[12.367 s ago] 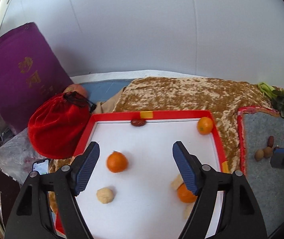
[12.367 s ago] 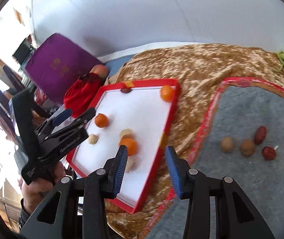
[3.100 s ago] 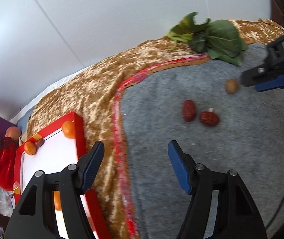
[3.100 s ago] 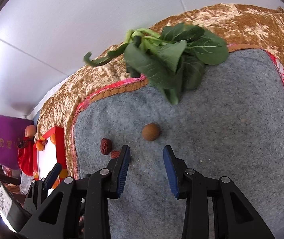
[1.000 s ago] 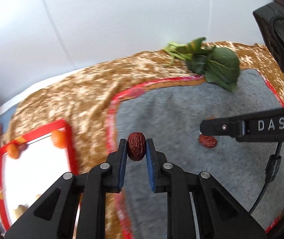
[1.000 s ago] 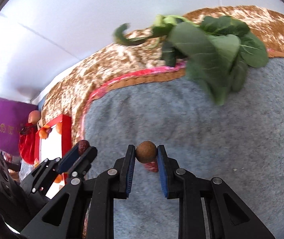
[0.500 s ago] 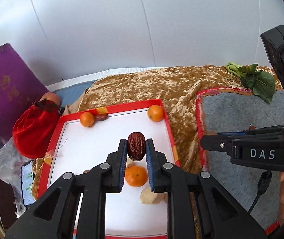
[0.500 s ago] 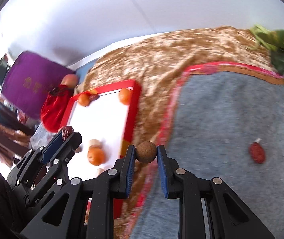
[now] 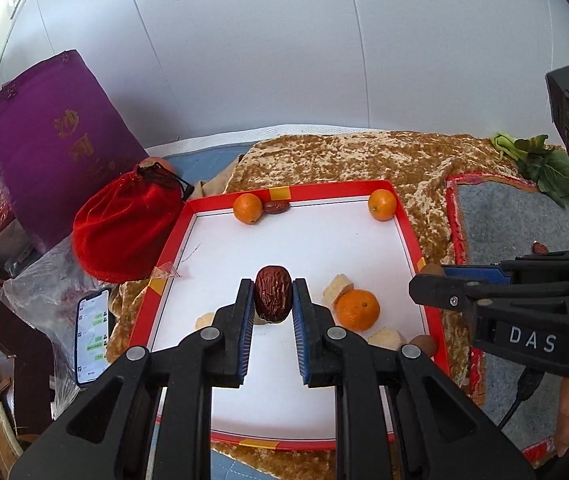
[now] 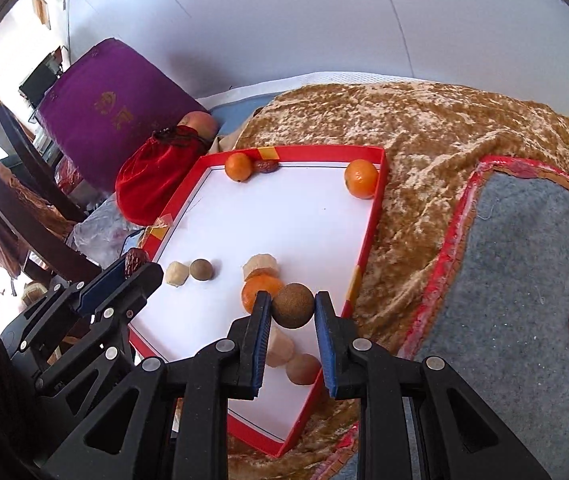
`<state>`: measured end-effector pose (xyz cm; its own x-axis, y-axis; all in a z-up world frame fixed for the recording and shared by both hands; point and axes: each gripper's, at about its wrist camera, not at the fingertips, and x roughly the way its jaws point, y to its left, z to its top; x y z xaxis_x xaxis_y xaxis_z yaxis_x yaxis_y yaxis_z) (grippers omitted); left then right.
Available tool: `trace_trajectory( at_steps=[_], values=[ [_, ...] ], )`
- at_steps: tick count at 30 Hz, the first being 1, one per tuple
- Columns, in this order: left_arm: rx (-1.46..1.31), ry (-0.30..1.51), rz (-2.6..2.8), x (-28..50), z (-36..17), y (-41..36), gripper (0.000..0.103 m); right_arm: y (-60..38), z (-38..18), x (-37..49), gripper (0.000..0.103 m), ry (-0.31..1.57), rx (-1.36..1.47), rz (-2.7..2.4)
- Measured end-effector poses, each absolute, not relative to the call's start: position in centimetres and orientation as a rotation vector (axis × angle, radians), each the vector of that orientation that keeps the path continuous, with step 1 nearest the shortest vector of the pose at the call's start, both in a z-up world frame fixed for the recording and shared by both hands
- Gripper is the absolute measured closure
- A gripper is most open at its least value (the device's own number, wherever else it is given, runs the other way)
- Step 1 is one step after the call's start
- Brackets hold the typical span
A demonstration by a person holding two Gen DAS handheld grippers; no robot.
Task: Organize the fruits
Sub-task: 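Carry the red date and brown nut over the white tray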
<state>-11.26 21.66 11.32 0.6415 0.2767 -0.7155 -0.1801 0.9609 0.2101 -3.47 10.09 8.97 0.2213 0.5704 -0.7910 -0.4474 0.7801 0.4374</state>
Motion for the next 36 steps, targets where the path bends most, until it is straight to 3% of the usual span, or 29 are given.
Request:
trace_trajectory(
  at_steps=[36],
  values=[
    [0.027, 1.016, 0.314, -10.1, 7.3, 24.9, 0.087, 13.4, 7.6, -6.9, 0.081, 1.158, -0.010, 0.784]
  ],
)
